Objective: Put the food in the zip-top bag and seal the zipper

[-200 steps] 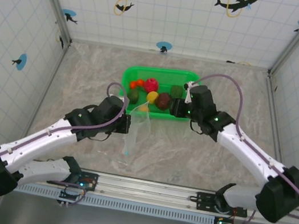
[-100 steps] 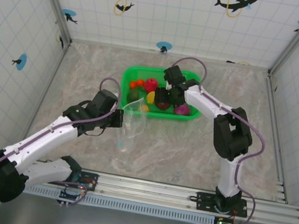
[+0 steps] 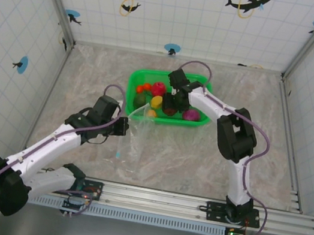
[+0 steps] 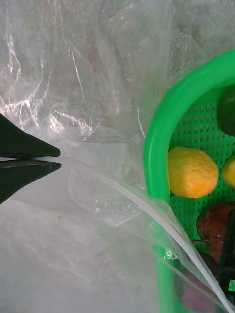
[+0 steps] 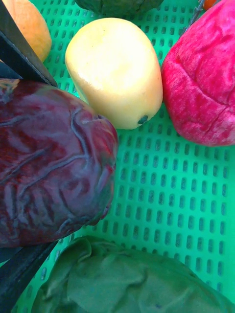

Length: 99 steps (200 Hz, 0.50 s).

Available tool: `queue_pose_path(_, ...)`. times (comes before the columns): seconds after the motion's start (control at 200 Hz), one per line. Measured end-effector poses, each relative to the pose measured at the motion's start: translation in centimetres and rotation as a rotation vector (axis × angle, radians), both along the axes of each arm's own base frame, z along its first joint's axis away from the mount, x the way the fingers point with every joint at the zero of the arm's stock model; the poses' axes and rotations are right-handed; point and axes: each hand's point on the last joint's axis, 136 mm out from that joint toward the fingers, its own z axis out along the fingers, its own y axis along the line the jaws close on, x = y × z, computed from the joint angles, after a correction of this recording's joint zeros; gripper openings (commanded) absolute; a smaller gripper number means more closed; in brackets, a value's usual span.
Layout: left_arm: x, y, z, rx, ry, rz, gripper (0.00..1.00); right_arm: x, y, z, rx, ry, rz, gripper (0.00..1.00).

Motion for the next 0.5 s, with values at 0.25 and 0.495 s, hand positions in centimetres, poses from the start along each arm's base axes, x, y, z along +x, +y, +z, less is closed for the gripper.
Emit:
queue_pose_path(0.25,0.0,-2.3,1.5,-0.141,0.006,-0.052,0.0,-0.9,-0.8,6.7,0.077,-0.1,0.006,0.63)
queue_pose_path(0.495,0.2,-5.6,2.5,-0.353,0.075,-0.092,0.0,-3.9,-3.0,16.4,0.258,-0.271,0.019,0.63)
